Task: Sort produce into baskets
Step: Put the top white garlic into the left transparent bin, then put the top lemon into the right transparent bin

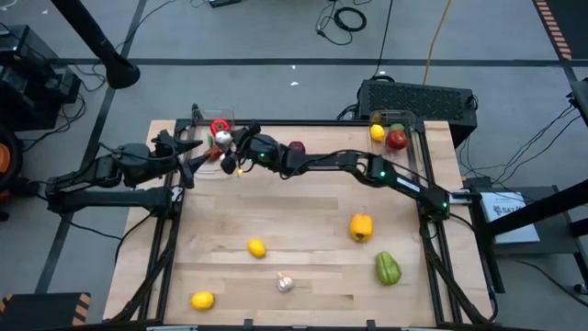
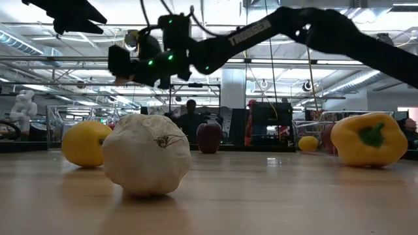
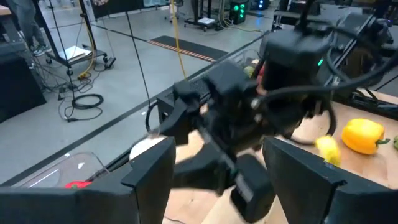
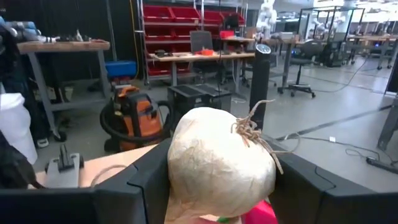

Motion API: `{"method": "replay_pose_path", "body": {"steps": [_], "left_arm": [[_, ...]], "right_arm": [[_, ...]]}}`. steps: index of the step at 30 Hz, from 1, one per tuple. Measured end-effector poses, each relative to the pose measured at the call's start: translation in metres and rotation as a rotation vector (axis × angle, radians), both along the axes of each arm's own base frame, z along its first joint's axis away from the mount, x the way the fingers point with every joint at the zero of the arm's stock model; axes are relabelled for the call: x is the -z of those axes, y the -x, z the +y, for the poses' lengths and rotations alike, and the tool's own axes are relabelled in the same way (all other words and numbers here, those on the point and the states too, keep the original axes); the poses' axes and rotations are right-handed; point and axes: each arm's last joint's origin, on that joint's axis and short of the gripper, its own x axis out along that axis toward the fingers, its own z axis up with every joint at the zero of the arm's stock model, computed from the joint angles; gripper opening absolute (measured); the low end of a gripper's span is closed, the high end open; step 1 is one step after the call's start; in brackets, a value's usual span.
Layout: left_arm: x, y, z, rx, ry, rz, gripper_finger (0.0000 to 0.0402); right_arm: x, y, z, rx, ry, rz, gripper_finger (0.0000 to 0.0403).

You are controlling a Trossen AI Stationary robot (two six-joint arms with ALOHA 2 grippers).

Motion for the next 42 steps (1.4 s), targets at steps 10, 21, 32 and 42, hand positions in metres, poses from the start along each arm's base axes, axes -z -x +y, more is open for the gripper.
{"method": "replay_pose_path", "body": {"steps": [10, 21, 32, 42], "left_arm": [[0.0, 0.0, 0.0, -0.001, 0.001, 0.0, 0.0248], [-0.003, -0.001, 0.0, -0.001, -0.002, -0.032, 0.0248], [-0.001, 0.0, 0.0, -0.001, -0.001, -0.015, 0.0248], [0.003, -0.001, 0.0, 0.011, 0.031, -0.004, 0.0248]], "right_arm": [[0.022, -0.006, -0.001, -0.001, -0.051, 0.062, 0.0211], [0.026, -0.006, 0.0, -0.05, -0.097, 0.088, 0.0262], [0.014, -0.001, 0.01, -0.083, -0.111, 0.228, 0.0284], [-0.064, 0.061, 0.092, -0.141, -0.064, 0.797, 0.0276]]}}
